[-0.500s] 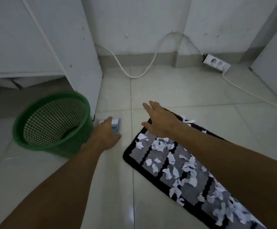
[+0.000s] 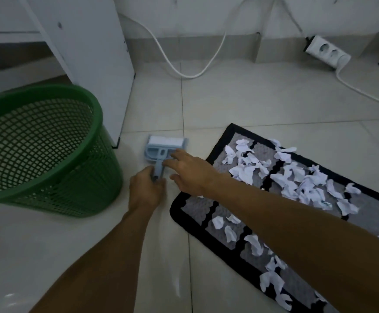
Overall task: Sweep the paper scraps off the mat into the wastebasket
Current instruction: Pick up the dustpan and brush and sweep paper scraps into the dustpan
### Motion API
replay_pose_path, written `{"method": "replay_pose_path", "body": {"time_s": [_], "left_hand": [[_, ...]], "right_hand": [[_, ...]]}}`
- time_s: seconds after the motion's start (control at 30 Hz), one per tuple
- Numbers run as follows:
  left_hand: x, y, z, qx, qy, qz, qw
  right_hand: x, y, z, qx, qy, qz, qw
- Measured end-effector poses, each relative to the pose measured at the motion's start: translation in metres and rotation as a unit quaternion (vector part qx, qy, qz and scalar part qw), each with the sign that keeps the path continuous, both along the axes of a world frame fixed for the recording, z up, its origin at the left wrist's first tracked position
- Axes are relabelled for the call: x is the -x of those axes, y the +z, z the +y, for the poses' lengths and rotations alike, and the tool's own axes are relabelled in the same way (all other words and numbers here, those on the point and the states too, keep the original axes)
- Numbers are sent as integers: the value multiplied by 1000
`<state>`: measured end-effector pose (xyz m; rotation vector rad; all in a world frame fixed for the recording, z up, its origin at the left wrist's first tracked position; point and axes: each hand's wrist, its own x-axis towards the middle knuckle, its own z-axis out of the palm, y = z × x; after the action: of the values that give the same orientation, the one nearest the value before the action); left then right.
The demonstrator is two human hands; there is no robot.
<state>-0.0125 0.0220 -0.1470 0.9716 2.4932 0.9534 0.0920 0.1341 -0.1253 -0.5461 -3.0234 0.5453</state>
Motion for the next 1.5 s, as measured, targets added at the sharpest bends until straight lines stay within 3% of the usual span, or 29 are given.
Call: {"method": "replay_pose_path", "body": {"time_s": [0.2,0.43,0.5,0.63,0.8,0.97,1.1,1.17,1.27,1.37,1.5], "left_hand": [[-6,-3,14,-121,-25,16,992],[-6,-16,18,-101,-56,28,993],[-8,-14,21,-99,-68,40,992],[-9,-4,25,-97,-79,39,991],[0,-5,14,-41,-52,22,998],[2,-1,23,64,-136,39,988],[3,11,36,79,-148,65,984],[8,20,34,77,-109,70,989],[12,26,21,73,-107,50,990],[16,25,5,96,-106,39,989],[22,26,-3,94,-111,43,989]], "right_hand": [[5,-23,16,-25,51,-37,998],[18,-13,12,-187,59,-106,975],[21,-9,19,-194,61,-121,972],[13,1,36,-83,70,-50,993],[-11,25,45,15,-32,115,993],[-38,41,67,84,-190,243,948],[-67,64,67,209,-264,369,866],[-77,75,51,285,-257,368,847],[-82,68,16,441,-228,287,819],[-83,44,0,413,-256,253,836],[-93,36,27,314,-374,296,821]]}}
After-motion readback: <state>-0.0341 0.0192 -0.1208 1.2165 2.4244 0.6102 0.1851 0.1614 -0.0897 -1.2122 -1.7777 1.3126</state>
